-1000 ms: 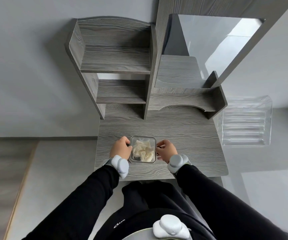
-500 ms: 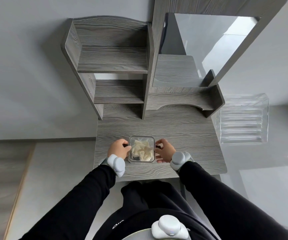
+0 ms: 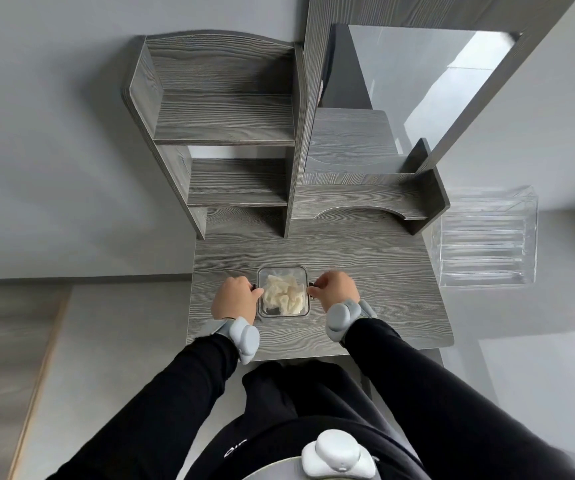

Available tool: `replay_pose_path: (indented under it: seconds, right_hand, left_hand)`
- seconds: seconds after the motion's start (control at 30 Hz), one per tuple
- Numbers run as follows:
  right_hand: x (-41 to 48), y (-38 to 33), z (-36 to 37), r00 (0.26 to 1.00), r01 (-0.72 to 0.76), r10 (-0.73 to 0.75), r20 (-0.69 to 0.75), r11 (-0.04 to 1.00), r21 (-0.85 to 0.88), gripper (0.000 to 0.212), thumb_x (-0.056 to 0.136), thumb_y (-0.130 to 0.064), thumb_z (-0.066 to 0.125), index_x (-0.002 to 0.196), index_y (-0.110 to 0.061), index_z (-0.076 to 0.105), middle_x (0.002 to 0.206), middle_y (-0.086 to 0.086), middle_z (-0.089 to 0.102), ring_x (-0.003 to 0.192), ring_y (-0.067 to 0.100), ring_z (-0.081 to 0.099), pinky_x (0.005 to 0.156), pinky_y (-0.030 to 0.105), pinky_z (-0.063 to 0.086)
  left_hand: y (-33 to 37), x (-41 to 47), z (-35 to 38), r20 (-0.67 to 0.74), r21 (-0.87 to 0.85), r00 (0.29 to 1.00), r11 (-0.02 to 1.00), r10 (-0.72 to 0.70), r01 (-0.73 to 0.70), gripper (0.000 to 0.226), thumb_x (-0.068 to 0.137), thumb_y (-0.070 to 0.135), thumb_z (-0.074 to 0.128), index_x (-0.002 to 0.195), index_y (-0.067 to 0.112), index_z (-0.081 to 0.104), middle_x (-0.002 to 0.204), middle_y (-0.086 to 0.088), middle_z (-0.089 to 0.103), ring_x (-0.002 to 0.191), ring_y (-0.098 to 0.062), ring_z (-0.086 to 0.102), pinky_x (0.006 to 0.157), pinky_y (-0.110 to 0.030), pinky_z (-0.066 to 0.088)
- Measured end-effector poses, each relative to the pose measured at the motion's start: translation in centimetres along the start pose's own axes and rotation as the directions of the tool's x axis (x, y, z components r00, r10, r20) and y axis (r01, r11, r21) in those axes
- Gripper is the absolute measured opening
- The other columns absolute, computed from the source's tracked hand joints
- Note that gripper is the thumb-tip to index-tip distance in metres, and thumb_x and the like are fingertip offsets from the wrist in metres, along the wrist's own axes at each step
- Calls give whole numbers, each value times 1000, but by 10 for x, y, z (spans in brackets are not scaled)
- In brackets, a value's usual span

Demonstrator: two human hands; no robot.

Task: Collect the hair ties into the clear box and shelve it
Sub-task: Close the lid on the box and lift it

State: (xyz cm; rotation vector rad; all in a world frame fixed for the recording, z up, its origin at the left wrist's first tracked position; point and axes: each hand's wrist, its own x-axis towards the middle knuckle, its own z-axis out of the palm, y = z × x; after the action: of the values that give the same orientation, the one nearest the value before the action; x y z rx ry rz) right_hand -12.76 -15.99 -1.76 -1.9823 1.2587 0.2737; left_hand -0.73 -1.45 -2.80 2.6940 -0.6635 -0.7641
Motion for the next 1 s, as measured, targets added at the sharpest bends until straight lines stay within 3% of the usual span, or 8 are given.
replay_pose_path:
  seconds: [0.07, 0.13, 0.33, 0.43, 0.53, 0.67, 0.87, 1.0]
  right_hand:
    - [1, -1, 2, 1000, -9, 9, 21, 1000, 1, 22, 85, -21, 67, 71, -4, 68, 73, 11, 66, 67, 22, 56, 62, 28, 43]
    - [2, -1, 4, 999, -26, 26, 28, 1000, 11, 32, 87, -20, 64, 58, -7, 60, 66, 9, 61, 64, 23, 54, 61, 28, 42]
    - [12, 3, 12, 991, -107, 99, 93, 990, 91, 23, 89, -21, 63, 69, -9, 69, 77, 9, 68, 70, 25, 59, 77, 38, 56]
    - [14, 4, 13, 988, -116, 105, 111, 988, 105, 26, 88, -21, 62, 65, -11, 64, 76, 10, 67, 70, 25, 58, 72, 36, 52]
    - [17, 4, 14, 984, -134, 115, 136, 980, 145, 20, 88, -17, 61, 78, -2, 68, 79, 15, 69, 73, 28, 62, 82, 45, 57]
    - [11, 0, 17, 976, -179, 151, 159, 967, 179, 23, 92, -15, 53, 110, -2, 59, 91, 16, 67, 81, 30, 62, 86, 45, 56]
    - [3, -6, 22, 973, -184, 153, 170, 965, 185, 35, 85, -15, 57, 118, -4, 52, 90, 13, 63, 80, 29, 62, 87, 46, 57]
    - [-3, -18, 17, 990, -97, 73, 118, 972, 213, 34, 85, -18, 58, 117, -9, 55, 96, 14, 71, 86, 32, 69, 82, 43, 58]
  left_hand:
    - [-3, 1, 2, 20, 29, 1000, 999, 15, -16, 46, 94, 36, 54, 56, 10, 49, 72, -13, 61, 78, -36, 57, 62, -36, 38]
    - [-4, -1, 1, 16, 20, 1000, 1000, 13, -13, 57, 94, 34, 55, 45, 14, 31, 51, -4, 39, 65, -31, 44, 58, -34, 30]
    - [-5, 5, 1, 49, -116, 998, 992, -35, 40, 60, 90, 28, 59, 41, 14, 29, 43, -2, 30, 42, -20, 28, 44, -29, 16]
    - [-10, 13, 7, 107, -174, 990, 979, -92, 109, 50, 89, 29, 59, 44, 12, 45, 53, -9, 55, 53, -28, 46, 53, -27, 33]
    - [-6, 13, 9, 150, -254, 979, 952, -137, 172, 50, 89, 28, 58, 43, 13, 47, 68, -18, 67, 68, -34, 65, 67, -37, 54]
    - [3, 8, 9, 195, -299, 965, 926, -177, 230, 29, 97, 26, 48, 96, -1, 57, 103, -20, 65, 100, -38, 62, 81, -38, 46]
    - [-2, 10, 11, 209, -342, 960, 906, -186, 250, 23, 92, 25, 52, 84, 4, 46, 106, -29, 67, 79, -35, 61, 75, -39, 50]
    - [5, -1, -11, 159, -421, 967, 873, -198, 248, 17, 94, 23, 52, 96, 6, 54, 105, -21, 64, 101, -39, 63, 88, -41, 49]
